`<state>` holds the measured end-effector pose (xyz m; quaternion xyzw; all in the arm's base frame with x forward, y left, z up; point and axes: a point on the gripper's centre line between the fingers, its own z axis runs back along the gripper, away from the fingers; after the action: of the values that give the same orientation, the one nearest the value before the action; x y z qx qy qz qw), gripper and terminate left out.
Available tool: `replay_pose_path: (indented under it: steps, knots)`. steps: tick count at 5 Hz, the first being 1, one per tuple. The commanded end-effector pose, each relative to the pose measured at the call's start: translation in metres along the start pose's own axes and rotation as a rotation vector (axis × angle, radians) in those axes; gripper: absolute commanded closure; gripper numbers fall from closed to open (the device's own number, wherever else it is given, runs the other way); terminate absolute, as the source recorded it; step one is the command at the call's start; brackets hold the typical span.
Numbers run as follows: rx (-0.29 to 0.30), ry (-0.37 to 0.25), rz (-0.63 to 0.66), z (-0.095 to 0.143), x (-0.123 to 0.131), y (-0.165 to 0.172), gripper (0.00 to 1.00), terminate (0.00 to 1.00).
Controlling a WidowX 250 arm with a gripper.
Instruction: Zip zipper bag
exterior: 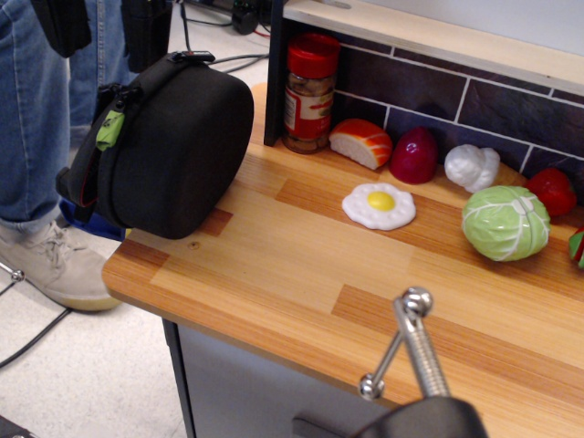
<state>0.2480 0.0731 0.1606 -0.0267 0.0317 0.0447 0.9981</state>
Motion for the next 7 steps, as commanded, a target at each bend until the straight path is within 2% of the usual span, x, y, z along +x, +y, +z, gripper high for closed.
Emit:
replay_pose_path:
  steps: [1,3,4,6,7]
  knots:
    - [0.023,-0.032,-0.071,-0.022,0.005,0.009,0.0,0.0]
    - [0.066,-0.046,-0.127,-0.052,0.0,0.012,0.0,0.0]
    - [0.033,-0.064,-0.118,-0.054,-0.001,0.007,1.0,0.0]
    - [0.01,-0.078,-0.049,-0.034,0.009,0.001,1.0,0.0]
    - [0.01,-0.052,-0.015,-0.027,0.005,0.004,1.0,0.0]
